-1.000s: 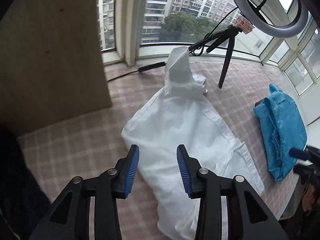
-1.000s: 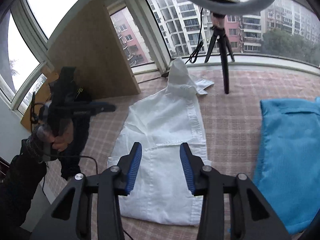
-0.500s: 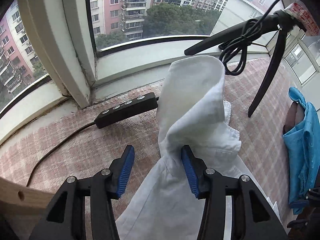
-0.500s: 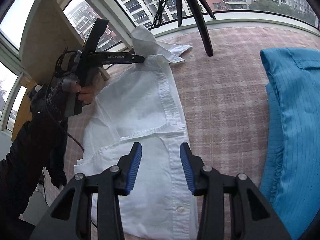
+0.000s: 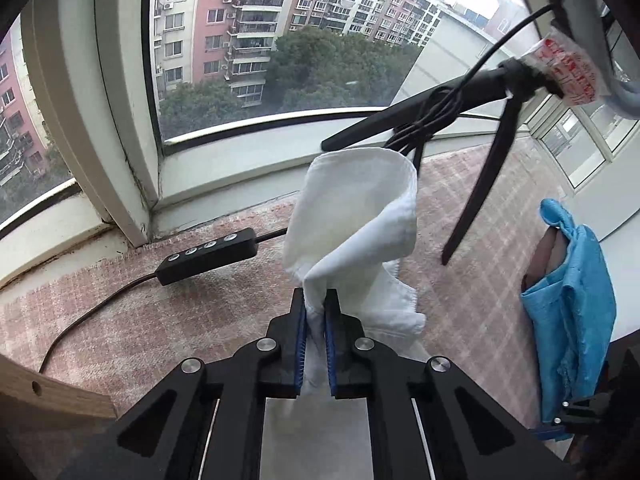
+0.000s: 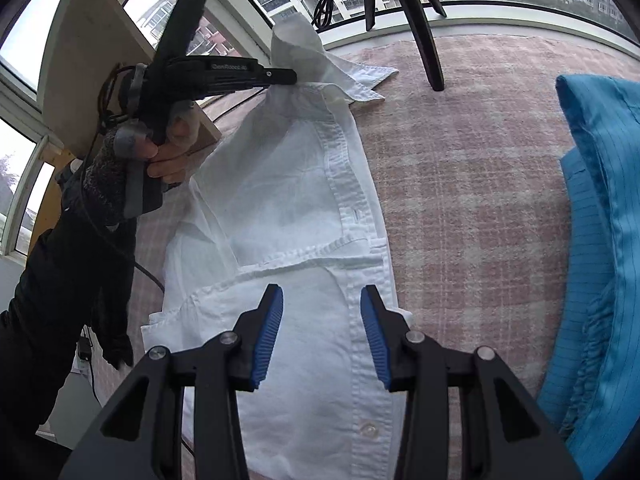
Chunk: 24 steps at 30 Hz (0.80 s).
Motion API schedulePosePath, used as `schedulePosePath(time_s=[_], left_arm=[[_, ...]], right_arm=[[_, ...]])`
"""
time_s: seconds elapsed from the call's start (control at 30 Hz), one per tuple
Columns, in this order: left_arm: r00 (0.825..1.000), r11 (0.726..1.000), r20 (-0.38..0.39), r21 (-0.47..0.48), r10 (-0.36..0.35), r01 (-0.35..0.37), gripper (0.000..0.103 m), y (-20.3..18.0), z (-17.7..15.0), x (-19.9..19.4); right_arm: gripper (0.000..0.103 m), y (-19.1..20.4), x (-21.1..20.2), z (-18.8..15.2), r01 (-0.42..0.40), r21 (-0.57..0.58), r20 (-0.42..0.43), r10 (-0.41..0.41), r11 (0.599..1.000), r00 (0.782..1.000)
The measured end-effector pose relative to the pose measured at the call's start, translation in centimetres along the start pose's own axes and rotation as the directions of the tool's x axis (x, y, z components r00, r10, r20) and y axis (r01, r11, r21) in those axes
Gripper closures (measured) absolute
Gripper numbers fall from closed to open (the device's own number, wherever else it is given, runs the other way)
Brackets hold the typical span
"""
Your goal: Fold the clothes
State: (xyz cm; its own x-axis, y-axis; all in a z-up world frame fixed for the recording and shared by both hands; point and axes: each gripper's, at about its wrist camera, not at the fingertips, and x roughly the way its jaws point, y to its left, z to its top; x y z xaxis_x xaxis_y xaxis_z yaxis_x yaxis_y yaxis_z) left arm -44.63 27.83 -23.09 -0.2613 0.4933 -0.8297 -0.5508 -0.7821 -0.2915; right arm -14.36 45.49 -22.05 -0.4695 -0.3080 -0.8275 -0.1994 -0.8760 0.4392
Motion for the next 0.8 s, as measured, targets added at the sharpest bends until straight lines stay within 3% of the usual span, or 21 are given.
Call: schedulePosePath(time_s=[0.23, 0.47, 0.57, 0.7, 0.8], left_arm=[[0.995, 0.995, 0.065, 0.073, -0.073, 0.068, 0.096, -5.6, -2.0, -7.2], [0.985, 0.981, 0.109, 0.159, -0.131, 0.113, 0.096, -13.7, -9.0, -14.7], [0.986, 0.978, 0.103, 0.178, -0.129, 0.110, 0.096, -16.6, -14.4, -15.4], [0.986, 0.982, 0.007, 0.098, -0.165, 0.163, 0.096, -18.6, -21.4, -12.9], [0.991, 0.988, -0.019, 0.074, -0.133, 0.134, 0.095, -19.5, -23.9, -10.8]], right_arm=[[0.063, -1.3, -2.1, -1.1, 0.014, 0.064, 0.034, -0.016, 0.998, 0.999], [0.062, -2.0, -6.4, -4.4, -0.015, 0.137, 0.086, 0.003, 0.990, 0.996], [0.058, -2.2, -7.4, -7.0, 0.021, 0.160, 0.080, -0.034, 0.987, 0.996], [0.058, -3.1, -7.8, -10.5, 0.065, 0.204, 0.048, -0.076, 0.977, 0.996], [0.058, -3.3, -8.6, -12.4, 0.083, 0.220, 0.044, -0.095, 0.972, 0.995]])
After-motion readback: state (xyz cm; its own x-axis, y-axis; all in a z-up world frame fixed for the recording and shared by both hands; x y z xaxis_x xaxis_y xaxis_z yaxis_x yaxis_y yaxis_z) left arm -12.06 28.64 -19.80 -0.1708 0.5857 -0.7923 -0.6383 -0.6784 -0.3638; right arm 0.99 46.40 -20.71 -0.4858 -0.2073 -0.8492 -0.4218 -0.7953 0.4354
